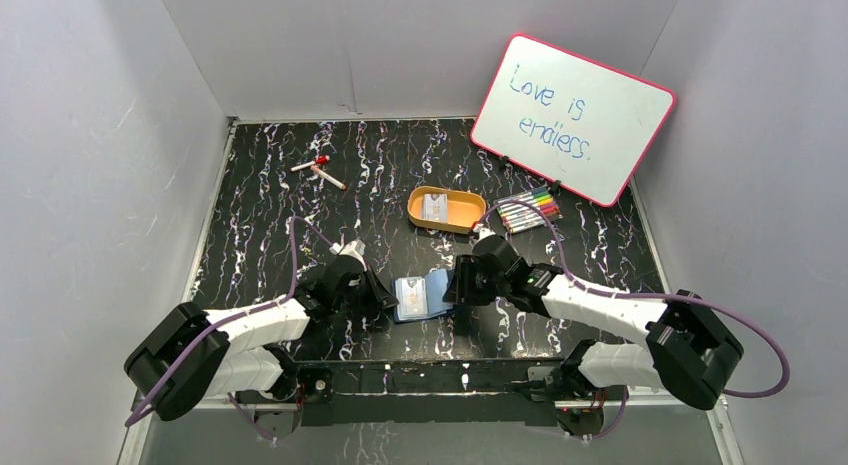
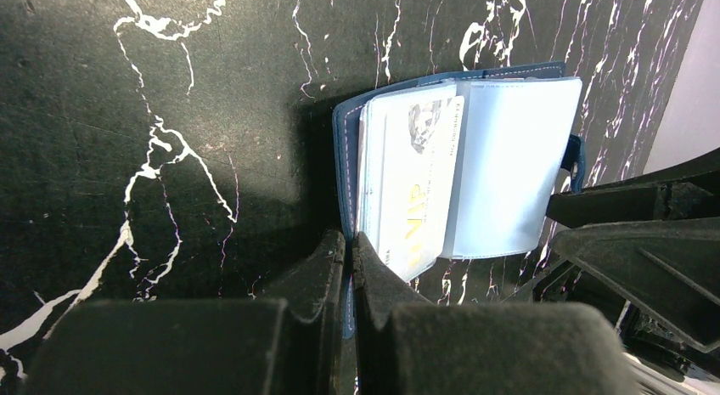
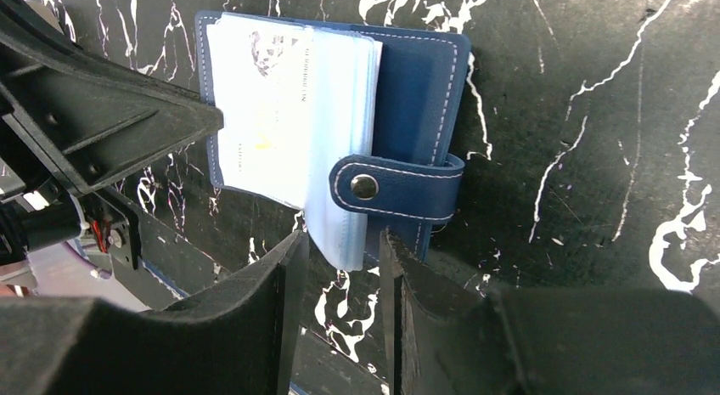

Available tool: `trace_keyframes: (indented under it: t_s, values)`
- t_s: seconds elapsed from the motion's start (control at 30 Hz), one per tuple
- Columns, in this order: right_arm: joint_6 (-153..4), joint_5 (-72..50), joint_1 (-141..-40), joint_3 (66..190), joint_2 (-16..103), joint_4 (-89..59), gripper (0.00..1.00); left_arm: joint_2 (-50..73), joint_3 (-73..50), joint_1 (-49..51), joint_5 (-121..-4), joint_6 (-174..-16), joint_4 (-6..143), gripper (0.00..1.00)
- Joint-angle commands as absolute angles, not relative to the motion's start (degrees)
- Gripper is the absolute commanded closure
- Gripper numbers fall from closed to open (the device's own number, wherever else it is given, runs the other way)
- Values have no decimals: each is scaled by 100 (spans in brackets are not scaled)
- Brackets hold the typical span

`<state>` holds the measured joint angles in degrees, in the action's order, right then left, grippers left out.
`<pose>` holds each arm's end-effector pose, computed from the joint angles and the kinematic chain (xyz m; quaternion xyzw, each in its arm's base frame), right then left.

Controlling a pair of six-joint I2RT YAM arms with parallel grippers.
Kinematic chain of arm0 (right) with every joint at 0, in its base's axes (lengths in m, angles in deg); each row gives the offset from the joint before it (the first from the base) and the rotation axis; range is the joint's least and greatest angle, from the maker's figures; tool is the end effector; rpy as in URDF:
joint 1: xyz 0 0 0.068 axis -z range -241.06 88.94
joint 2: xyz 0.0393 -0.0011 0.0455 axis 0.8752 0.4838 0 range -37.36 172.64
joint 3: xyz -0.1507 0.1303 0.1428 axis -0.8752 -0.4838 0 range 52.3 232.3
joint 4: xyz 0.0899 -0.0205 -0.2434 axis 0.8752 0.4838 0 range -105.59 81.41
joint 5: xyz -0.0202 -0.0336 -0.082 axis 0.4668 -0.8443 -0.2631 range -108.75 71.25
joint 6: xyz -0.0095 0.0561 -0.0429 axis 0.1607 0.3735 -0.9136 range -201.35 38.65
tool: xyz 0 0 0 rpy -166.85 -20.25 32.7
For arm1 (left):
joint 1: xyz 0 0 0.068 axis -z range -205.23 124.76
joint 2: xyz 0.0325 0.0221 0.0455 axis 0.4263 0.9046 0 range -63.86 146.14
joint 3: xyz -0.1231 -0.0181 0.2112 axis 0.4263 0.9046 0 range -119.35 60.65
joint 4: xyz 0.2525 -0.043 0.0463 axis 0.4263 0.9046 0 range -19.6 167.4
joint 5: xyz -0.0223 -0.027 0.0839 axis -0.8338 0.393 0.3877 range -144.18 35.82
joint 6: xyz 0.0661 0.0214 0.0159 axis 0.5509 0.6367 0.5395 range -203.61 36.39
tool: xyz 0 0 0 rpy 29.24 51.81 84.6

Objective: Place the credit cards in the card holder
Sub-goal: Adjust the card slot at the card holder.

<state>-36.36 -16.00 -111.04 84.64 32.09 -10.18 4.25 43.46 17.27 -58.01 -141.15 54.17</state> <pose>0.1689 0.2051 0.1450 -0.0495 0.9138 0.3114 0.2558 0.1752 -0.1662 0.1050 -0.1005 0.8797 -0.3745 0.2753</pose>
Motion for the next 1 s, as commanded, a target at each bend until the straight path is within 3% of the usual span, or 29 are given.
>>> trace_keyframes:
  t_s: [0.0,0.37,0.7,0.97]
  values:
    - [-3517,-1711,-10964,8333,2971,-1321,56,337,4456,1752,-5695,-13998,5517,100]
    - [-3543,-1517,-10842,8259,3100,-1438,65,373,4457,1754,-5722,-14003,5459,100]
    - [-3652,-1191,-10839,8347,3363,-1665,65,482,4418,1756,-5785,-14007,5371,100]
    - [-3508,-1626,-10814,8204,3034,-1568,63,457,4387,1754,-5745,-13983,5460,100]
